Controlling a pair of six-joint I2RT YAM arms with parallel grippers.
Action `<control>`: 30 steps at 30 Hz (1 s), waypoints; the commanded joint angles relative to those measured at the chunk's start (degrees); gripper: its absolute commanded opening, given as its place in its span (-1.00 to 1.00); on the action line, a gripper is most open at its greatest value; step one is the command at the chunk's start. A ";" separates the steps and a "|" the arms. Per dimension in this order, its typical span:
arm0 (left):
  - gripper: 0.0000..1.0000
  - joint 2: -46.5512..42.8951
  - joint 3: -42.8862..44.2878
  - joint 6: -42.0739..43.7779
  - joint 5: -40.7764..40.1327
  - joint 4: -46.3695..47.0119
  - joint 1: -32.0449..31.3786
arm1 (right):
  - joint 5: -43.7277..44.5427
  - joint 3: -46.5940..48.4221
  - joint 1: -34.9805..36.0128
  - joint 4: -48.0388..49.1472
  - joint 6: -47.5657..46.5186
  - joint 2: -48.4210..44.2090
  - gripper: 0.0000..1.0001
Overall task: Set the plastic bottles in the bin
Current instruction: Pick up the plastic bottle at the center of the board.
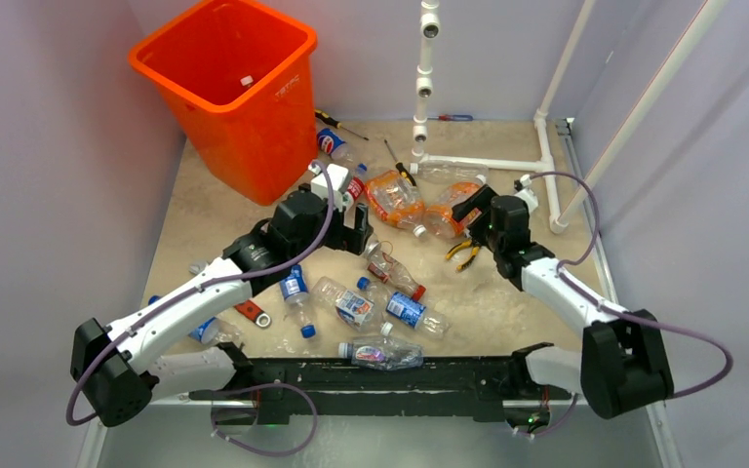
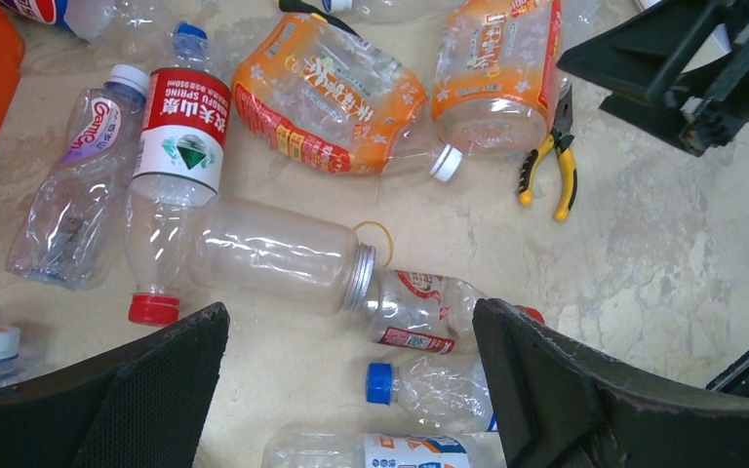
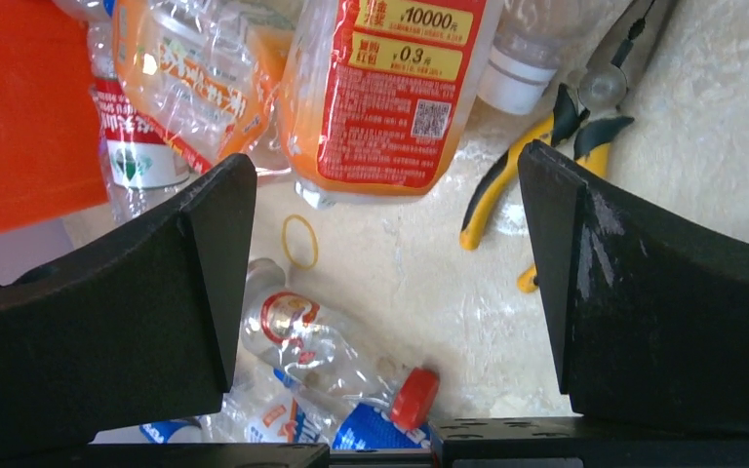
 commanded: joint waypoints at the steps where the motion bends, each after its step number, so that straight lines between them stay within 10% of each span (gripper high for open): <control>1: 0.92 -1.32 0.72 -1.16 -0.13 2.68 0.17 | -2.03 3.07 -0.59 5.80 2.88 3.93 0.98; 18: 0.91 -0.89 1.42 -2.18 -1.19 1.54 0.15 | -2.52 7.16 -0.82 12.38 3.30 19.15 0.67; 30: 0.92 -0.28 1.42 -2.16 -2.44 1.38 0.26 | -6.19 4.82 -0.74 11.71 -0.80 7.32 0.21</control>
